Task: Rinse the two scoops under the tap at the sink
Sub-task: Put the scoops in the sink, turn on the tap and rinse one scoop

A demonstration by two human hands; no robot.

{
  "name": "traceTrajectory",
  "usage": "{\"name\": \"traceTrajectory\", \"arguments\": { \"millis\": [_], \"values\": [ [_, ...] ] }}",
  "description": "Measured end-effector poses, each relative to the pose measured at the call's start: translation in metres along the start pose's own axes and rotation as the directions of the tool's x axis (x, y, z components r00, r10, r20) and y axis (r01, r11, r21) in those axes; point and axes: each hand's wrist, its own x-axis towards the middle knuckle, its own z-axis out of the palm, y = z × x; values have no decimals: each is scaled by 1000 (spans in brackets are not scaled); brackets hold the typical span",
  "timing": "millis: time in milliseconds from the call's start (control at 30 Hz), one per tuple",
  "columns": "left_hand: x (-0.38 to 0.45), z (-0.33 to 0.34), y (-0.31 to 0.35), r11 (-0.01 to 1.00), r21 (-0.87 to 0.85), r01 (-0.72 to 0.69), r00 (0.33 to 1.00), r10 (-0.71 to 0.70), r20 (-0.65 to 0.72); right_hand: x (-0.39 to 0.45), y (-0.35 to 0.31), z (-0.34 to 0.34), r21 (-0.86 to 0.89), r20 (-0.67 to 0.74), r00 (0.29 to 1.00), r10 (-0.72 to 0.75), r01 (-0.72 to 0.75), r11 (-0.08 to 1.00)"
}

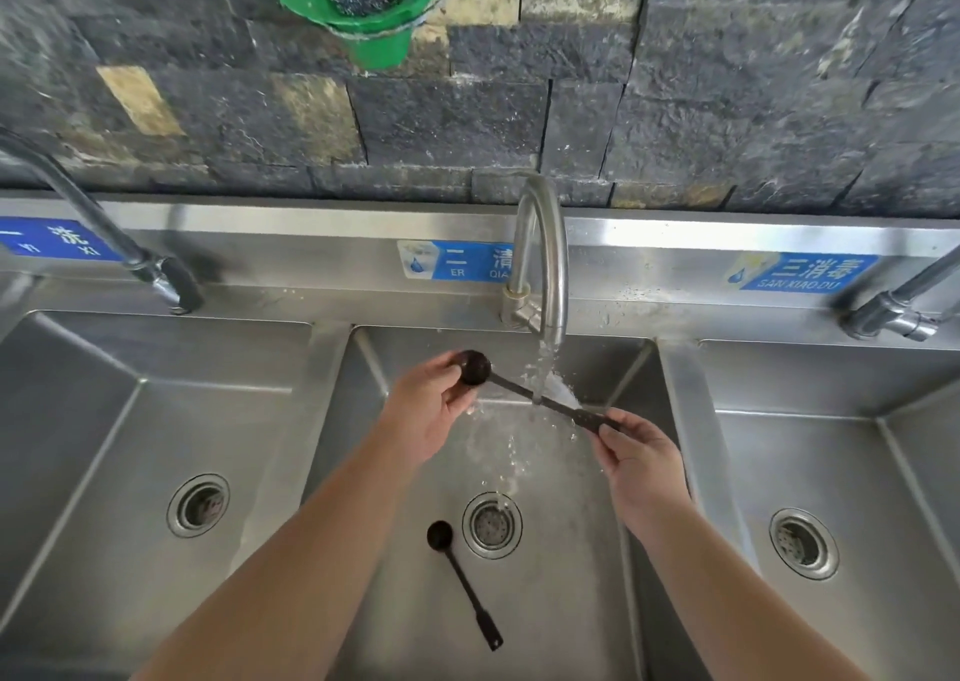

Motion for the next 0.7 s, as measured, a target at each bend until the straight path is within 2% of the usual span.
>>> {"name": "traceTrajectory", "arguments": {
  "millis": [433, 567, 700],
  "values": [
    [-5, -54, 37, 988, -62, -141, 977, 128, -172, -2, 24, 67, -8, 129, 979, 156, -156, 988],
    [-18, -63, 42, 980, -69, -185, 969, 170, -182, -4, 30, 75, -27, 163, 971, 176, -173, 984],
    [-28, -64, 37, 991, -2, -136, 976, 134, -170, -11, 29, 67, -98, 144, 976, 163, -150, 984]
  ]
}}
